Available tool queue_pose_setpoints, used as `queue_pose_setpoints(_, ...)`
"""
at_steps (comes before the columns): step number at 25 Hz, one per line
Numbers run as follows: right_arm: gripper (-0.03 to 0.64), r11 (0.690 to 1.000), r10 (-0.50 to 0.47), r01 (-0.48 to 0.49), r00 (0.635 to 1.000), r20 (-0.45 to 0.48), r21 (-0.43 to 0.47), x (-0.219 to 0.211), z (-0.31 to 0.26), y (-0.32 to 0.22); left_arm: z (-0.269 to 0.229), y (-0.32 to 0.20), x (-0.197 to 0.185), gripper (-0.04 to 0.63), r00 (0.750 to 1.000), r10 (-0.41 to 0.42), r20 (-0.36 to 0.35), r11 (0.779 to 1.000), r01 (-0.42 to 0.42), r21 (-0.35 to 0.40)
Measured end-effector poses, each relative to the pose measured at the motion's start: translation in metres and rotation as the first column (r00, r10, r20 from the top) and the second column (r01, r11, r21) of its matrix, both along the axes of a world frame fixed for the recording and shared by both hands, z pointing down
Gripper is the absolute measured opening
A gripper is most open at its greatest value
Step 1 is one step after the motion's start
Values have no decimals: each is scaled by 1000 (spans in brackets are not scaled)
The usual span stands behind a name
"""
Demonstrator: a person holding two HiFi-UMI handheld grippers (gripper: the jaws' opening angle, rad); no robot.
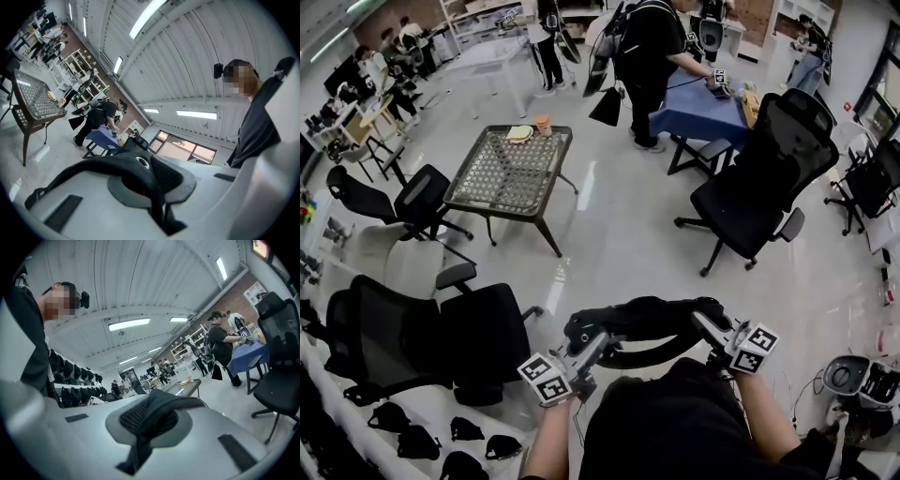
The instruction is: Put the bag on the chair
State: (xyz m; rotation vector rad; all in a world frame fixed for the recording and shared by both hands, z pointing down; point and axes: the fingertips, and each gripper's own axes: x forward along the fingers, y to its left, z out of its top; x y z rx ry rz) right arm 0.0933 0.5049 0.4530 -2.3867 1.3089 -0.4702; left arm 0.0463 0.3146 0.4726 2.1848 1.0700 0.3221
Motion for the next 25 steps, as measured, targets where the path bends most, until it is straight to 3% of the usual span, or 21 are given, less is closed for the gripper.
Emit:
queue_pose_setpoints(8, 11, 988, -154, 154, 988, -1, -20, 20, 13, -59, 13, -45, -6, 25, 991, -131, 22, 991, 131, 7)
queue_pose_setpoints(14, 11, 964, -266, 266, 964, 24, 1, 43, 24, -101, 22, -73, -8, 25, 969, -243, 41, 970, 242, 10)
queue_pose_setpoints(17, 11, 937, -349, 350, 937, 24, -10, 54, 24, -127, 22, -89, -6, 25, 951, -304, 48, 953, 304, 15)
queue_pose_setpoints(20, 11, 884, -466, 467, 884, 13, -27, 72, 21, -156, 20, -95, 5, 25, 924, -378, 51, 925, 375, 52)
queue_pose_setpoints(25, 11, 802, -598, 598, 802, -2, -18, 132, 19, -210, 19, -127, 41, 25, 844, -531, 71, 847, 529, 41)
